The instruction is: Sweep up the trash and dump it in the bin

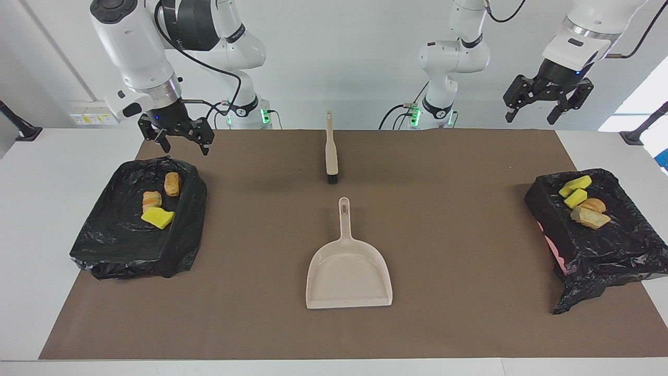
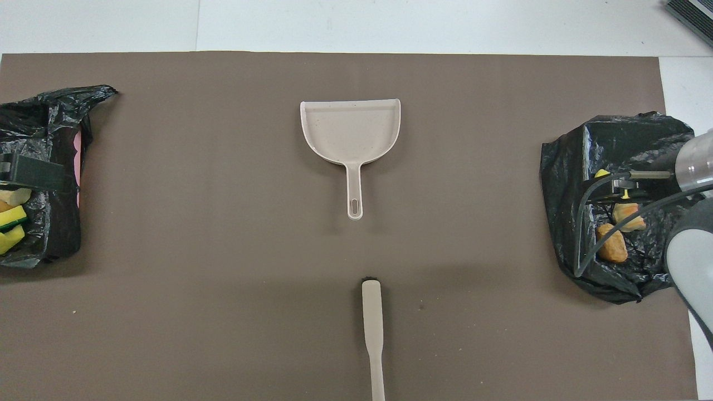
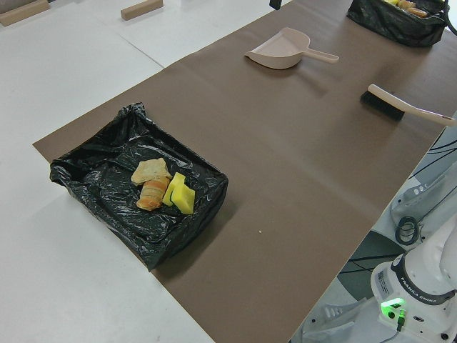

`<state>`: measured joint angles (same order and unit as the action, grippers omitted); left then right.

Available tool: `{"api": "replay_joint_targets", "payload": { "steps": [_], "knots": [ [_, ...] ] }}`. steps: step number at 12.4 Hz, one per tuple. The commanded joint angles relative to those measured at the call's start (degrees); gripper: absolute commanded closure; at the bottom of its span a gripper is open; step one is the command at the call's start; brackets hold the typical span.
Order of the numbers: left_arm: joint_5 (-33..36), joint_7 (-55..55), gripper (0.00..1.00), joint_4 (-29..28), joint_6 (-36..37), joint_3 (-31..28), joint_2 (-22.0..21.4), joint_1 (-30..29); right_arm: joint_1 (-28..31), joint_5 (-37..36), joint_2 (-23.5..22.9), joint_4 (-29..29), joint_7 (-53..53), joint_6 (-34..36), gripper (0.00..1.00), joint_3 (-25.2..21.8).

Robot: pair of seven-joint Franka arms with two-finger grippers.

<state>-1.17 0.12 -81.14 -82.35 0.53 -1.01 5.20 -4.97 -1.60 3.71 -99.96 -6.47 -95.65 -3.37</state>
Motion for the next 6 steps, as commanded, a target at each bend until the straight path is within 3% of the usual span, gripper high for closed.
{"api": "replay_joint_targets", "payload": {
  "steps": [1,6],
  "knots": [
    [-0.32,0.49,0.0,-2.09,0.7,0.44,-1.8,-1.07,0.31,0.37,0.78,1.17,-0.39,1.26,0.0,0.55],
    [0.46,0.49,0.0,-2.87,1.06,0.17,-2.33,-0.98,0.4,0.37,2.01,2.93,0.4,2.67,0.0,-1.12]
  ]
}}
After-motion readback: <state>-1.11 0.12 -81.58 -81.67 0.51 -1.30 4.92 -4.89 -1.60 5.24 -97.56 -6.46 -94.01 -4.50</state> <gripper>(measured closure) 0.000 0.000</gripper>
